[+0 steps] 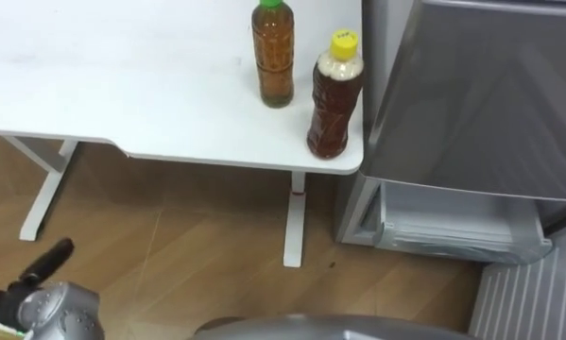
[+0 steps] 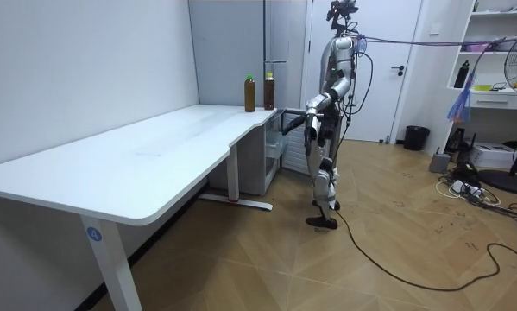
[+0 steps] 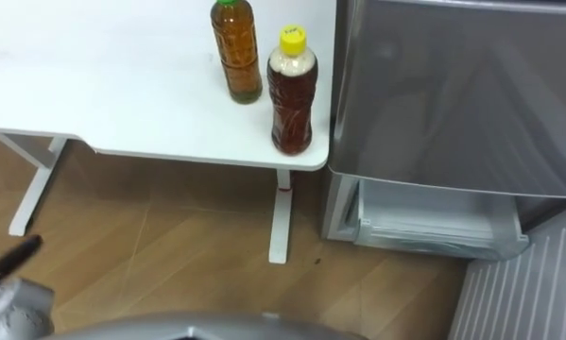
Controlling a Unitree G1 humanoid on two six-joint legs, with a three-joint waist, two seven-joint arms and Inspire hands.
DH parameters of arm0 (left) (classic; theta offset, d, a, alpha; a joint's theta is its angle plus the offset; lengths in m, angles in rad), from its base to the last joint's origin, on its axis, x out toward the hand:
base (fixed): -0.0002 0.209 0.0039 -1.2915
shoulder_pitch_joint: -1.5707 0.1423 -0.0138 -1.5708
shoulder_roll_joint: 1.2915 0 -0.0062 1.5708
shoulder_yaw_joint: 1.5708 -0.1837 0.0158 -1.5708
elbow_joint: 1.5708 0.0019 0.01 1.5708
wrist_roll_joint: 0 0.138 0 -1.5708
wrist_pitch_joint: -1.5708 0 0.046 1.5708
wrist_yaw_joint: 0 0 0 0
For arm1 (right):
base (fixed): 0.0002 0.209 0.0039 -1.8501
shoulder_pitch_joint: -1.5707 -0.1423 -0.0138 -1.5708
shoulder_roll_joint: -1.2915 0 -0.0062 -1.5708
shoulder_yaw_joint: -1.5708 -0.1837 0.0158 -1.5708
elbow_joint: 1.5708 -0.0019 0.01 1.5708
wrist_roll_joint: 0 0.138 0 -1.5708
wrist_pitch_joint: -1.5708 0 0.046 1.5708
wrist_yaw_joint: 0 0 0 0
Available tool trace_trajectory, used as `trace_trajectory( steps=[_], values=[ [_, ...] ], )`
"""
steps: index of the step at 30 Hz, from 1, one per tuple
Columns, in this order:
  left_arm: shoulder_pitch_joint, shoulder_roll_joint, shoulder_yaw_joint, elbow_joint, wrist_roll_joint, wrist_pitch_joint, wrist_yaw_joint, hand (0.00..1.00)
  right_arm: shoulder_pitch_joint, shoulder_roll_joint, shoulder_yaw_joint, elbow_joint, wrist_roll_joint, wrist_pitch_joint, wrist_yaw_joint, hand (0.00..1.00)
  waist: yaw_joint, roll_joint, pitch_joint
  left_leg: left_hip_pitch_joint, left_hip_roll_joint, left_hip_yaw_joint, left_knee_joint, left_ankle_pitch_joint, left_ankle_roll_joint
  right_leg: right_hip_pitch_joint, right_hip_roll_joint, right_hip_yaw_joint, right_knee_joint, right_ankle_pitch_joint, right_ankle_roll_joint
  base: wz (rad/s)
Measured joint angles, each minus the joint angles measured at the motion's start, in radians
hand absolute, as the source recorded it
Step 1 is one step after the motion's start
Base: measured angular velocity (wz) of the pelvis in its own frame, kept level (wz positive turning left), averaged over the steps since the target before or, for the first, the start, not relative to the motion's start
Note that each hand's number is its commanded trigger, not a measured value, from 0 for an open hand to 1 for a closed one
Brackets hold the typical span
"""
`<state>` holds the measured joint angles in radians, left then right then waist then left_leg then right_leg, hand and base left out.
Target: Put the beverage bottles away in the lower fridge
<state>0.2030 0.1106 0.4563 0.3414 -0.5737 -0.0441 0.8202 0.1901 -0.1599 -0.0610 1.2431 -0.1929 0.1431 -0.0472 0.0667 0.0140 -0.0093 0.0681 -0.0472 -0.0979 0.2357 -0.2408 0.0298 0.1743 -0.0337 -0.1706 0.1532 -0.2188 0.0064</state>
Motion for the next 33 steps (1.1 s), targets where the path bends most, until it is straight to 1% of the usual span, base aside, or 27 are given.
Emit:
trace_trajectory(
  steps=[2,3,4,6,7,8,10,13,15,16,17,18,19,20,21,22,23,24,25,26,28,29,30,31,32,33],
  values=[
    [-0.012,0.001,0.008,-0.037,0.011,-0.023,0.042,0.00,0.008,0.000,0.000,-0.002,-0.001,-0.003,-0.008,0.00,-0.001,0.005,0.0001,0.009,0.000,0.000,-0.004,0.000,0.000,0.001,0.000,0.003,0.000,0.000,0.000,-0.02],
    [-0.012,0.001,0.011,-0.079,0.025,-0.026,0.069,0.00,0.013,0.001,0.000,-0.002,-0.001,-0.008,-0.008,0.00,-0.002,0.005,0.0006,0.010,0.000,-0.001,-0.005,0.000,0.000,0.002,0.000,0.001,0.000,0.000,0.000,-0.03],
    [-0.012,0.001,0.012,-0.102,0.031,-0.028,0.077,0.00,0.017,0.001,0.001,-0.002,-0.001,-0.012,-0.008,0.00,-0.002,0.005,0.0006,0.009,0.000,-0.001,-0.005,0.000,0.000,0.002,0.000,-0.003,0.000,0.000,0.000,0.00],
    [-0.009,-0.001,0.010,-0.210,0.080,-0.031,0.093,0.00,0.026,0.002,0.001,0.000,0.000,-0.020,-0.007,0.00,-0.004,0.004,0.0012,0.007,0.000,-0.002,-0.003,0.000,0.000,0.004,0.000,-0.019,0.000,0.000,0.000,0.00],
    [-0.009,-0.001,0.011,-0.273,0.101,-0.032,0.093,0.00,0.030,0.003,0.002,0.001,0.004,-0.021,-0.006,0.00,-0.003,0.004,0.0016,0.007,0.000,-0.003,-0.005,0.000,0.000,0.004,0.000,-0.024,0.000,0.000,0.000,0.00],
    [-0.009,-0.001,0.012,-0.299,0.120,-0.033,0.092,0.00,0.031,0.004,0.002,0.001,0.005,-0.021,-0.005,0.00,0.001,0.004,0.0016,0.007,0.000,-0.003,-0.007,0.000,0.000,0.003,0.000,-0.024,0.000,0.000,0.000,0.00],
    [-0.009,0.001,0.014,-0.387,0.200,-0.052,0.087,0.00,0.041,0.006,0.002,0.003,0.002,-0.023,0.008,0.00,0.009,0.005,0.0017,0.010,0.001,0.001,-0.014,0.000,0.000,0.001,0.000,-0.024,-0.001,0.000,0.000,-0.06],
    [-0.009,0.001,0.014,-0.470,0.252,-0.069,0.081,0.00,0.052,0.010,0.002,0.007,-0.001,-0.025,0.019,0.00,0.011,0.009,0.0015,0.014,0.001,0.000,-0.013,0.000,0.000,0.003,0.000,-0.025,-0.001,0.000,0.000,0.00],
    [-0.014,0.002,0.014,-0.535,0.260,-0.084,0.062,0.00,0.056,0.011,0.004,0.021,0.000,-0.033,0.034,0.00,0.009,0.008,0.0042,0.021,0.001,0.000,-0.004,0.001,0.001,0.008,-0.001,-0.024,-0.001,0.000,0.000,0.00],
    [-0.017,0.002,0.013,-0.549,0.261,-0.087,0.058,0.00,0.055,0.012,0.010,0.022,0.000,-0.034,0.038,0.00,0.009,0.010,0.0075,0.023,0.000,0.000,-0.002,0.001,0.001,0.011,-0.001,-0.024,-0.001,0.000,0.000,0.00],
    [-0.022,0.003,0.011,-0.575,0.260,-0.088,0.042,0.00,0.053,0.013,0.022,0.023,-0.002,-0.034,0.050,0.00,0.005,0.009,0.0158,0.030,0.000,-0.001,-0.001,0.001,0.001,0.019,-0.001,-0.023,-0.001,0.000,0.000,0.00],
    [-0.023,0.003,0.011,-0.599,0.260,-0.089,0.027,0.00,0.046,0.014,0.030,0.023,-0.002,-0.036,0.059,0.00,-0.004,0.011,0.0172,0.029,0.000,-0.002,-0.001,0.001,0.001,0.018,-0.001,-0.023,-0.001,0.000,0.000,0.00],
    [-0.024,0.004,0.010,-0.609,0.260,-0.090,0.016,0.00,0.044,0.015,0.030,0.023,-0.004,-0.038,0.064,0.00,-0.007,0.006,0.0213,0.028,0.000,-0.002,-0.001,0.001,0.001,0.018,-0.001,-0.024,-0.001,0.000,0.000,0.00],
    [-0.024,0.009,0.005,-0.627,0.259,-0.090,-0.010,0.00,0.044,0.015,0.030,0.020,-0.011,-0.047,0.075,0.00,-0.014,0.006,0.0238,0.021,0.000,-0.002,0.001,0.001,0.001,0.018,-0.001,-0.024,-0.002,0.000,0.000,0.00],
    [-0.024,0.019,-0.013,-0.642,0.259,-0.090,-0.038,0.00,0.044,0.015,0.030,0.018,-0.011,-0.052,0.085,0.00,-0.017,0.005,0.0240,0.013,0.000,0.002,0.001,0.000,0.000,0.015,-0.001,-0.023,-0.002,0.000,0.000,0.00],
    [-0.024,0.022,-0.029,-0.662,0.261,-0.090,-0.072,0.00,0.044,0.015,0.030,0.018,-0.011,-0.055,0.090,0.00,-0.017,0.005,0.0246,0.009,0.000,0.003,0.000,0.000,0.000,0.014,-0.001,-0.021,-0.002,0.000,0.000,0.00],
    [-0.024,0.023,-0.037,-0.671,0.262,-0.091,-0.090,0.00,0.044,0.014,0.030,0.019,-0.011,-0.055,0.094,0.00,-0.019,0.005,0.0247,0.008,0.000,0.001,0.002,0.000,0.000,0.014,-0.001,-0.020,-0.002,0.000,0.000,0.00],
    [-0.024,0.023,-0.053,-0.684,0.262,-0.091,-0.127,0.00,0.043,0.014,0.030,0.024,-0.011,-0.055,0.101,0.00,-0.025,0.002,0.0242,0.007,-0.001,-0.003,0.003,0.000,0.000,0.009,-0.001,-0.019,-0.002,0.000,0.000,0.00],
    [-0.024,0.023,-0.065,-0.696,0.262,-0.091,-0.160,0.00,0.036,0.014,0.030,0.033,-0.012,-0.055,0.111,0.00,-0.032,0.002,0.0221,0.003,-0.001,-0.003,0.005,0.001,0.000,0.005,-0.001,-0.019,-0.002,0.000,0.000,0.00],
    [-0.025,0.023,-0.071,-0.702,0.262,-0.091,-0.176,0.00,0.033,0.013,0.030,0.037,-0.013,-0.055,0.117,0.00,-0.035,0.000,0.0218,0.000,-0.001,-0.003,0.006,0.002,-0.001,0.001,-0.001,-0.018,-0.002,0.000,0.000,0.00],
    [-0.037,0.023,-0.093,-0.721,0.255,-0.091,-0.240,0.00,0.027,0.014,0.029,0.047,-0.029,-0.055,0.136,0.00,-0.045,-0.005,0.0163,-0.003,-0.001,-0.002,0.006,0.005,-0.001,-0.002,-0.001,-0.019,-0.002,0.000,0.000,0.00],
    [-0.038,0.024,-0.099,-0.726,0.251,-0.091,-0.254,0.00,0.025,0.014,0.030,0.047,-0.033,-0.055,0.139,0.00,-0.048,-0.004,0.0153,-0.003,-0.001,-0.002,0.006,0.006,-0.001,-0.001,-0.001,-0.019,-0.002,0.000,0.000,0.00],
    [-0.041,0.025,-0.114,-0.733,0.250,-0.090,-0.283,0.00,0.017,0.013,0.030,0.050,-0.044,-0.055,0.145,0.00,-0.054,-0.007,0.0147,-0.001,-0.001,0.000,0.006,0.006,-0.001,-0.001,-0.001,-0.018,-0.002,0.000,0.000,0.00],
    [-0.045,0.031,-0.131,-0.734,0.250,-0.090,-0.313,0.00,0.012,0.012,0.030,0.059,-0.053,-0.055,0.156,0.00,-0.063,-0.006,0.0135,0.006,-0.001,0.003,0.007,0.008,-0.001,0.000,-0.001,-0.016,-0.002,0.000,0.000,0.00],
    [-0.047,0.034,-0.141,-0.734,0.250,-0.089,-0.331,0.00,0.009,0.012,0.029,0.065,-0.054,-0.055,0.161,0.00,-0.064,-0.009,0.0147,0.008,0.000,0.005,0.006,0.008,-0.001,0.000,-0.001,-0.014,-0.002,0.000,0.000,-0.08],
    [-0.051,0.035,-0.156,-0.734,0.250,-0.085,-0.374,0.00,0.003,0.012,0.029,0.075,-0.055,-0.055,0.165,0.00,-0.065,-0.010,0.0145,0.011,0.001,0.009,0.005,0.008,-0.001,0.001,0.000,-0.009,-0.001,0.000,-0.001,-0.09]
  ],
)
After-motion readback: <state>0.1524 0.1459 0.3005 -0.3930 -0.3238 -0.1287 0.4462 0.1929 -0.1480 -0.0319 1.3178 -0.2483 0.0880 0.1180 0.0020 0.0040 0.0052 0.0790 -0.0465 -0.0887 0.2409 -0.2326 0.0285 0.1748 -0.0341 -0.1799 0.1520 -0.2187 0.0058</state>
